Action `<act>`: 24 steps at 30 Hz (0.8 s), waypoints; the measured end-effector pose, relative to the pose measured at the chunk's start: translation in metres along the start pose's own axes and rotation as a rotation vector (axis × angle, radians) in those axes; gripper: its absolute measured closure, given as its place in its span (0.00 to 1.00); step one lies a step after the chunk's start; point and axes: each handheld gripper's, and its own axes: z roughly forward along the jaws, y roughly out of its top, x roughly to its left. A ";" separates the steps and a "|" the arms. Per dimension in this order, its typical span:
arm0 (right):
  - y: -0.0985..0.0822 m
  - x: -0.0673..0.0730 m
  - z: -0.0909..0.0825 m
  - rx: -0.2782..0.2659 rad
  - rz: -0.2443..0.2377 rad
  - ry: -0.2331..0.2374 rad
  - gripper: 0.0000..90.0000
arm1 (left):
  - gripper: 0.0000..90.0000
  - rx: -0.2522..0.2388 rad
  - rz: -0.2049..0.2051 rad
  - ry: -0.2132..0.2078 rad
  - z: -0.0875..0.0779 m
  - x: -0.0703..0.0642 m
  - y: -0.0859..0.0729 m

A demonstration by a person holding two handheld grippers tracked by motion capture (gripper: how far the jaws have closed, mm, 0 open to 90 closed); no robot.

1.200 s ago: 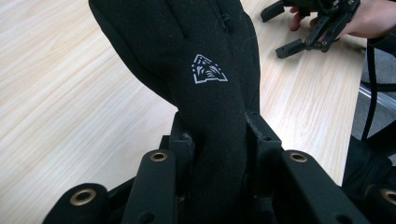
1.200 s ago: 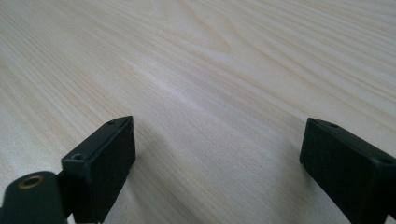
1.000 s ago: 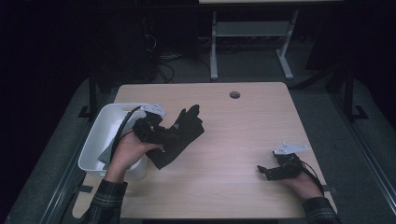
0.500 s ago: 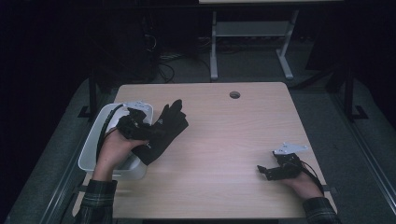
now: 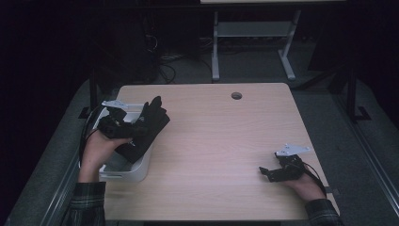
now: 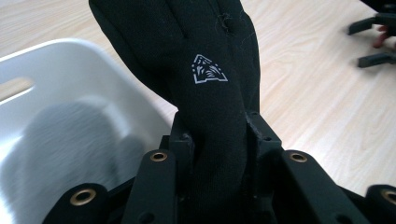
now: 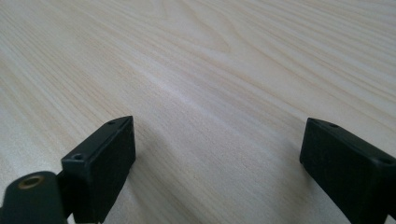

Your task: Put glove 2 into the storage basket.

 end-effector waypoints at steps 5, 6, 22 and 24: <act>0.000 0.000 0.000 0.000 0.000 0.000 0.11 | 0.75 -0.013 -0.043 0.035 -0.015 0.017 -0.011; 0.000 0.000 0.000 0.000 0.000 0.000 0.11 | 0.75 -0.017 -0.058 0.040 -0.018 0.021 -0.014; 0.000 0.000 0.000 0.000 -0.001 0.000 0.11 | 0.75 0.084 -0.136 0.090 -0.006 0.057 -0.042; 0.000 0.000 0.000 0.000 0.000 0.000 0.11 | 0.75 0.102 -0.130 0.096 -0.002 0.059 -0.043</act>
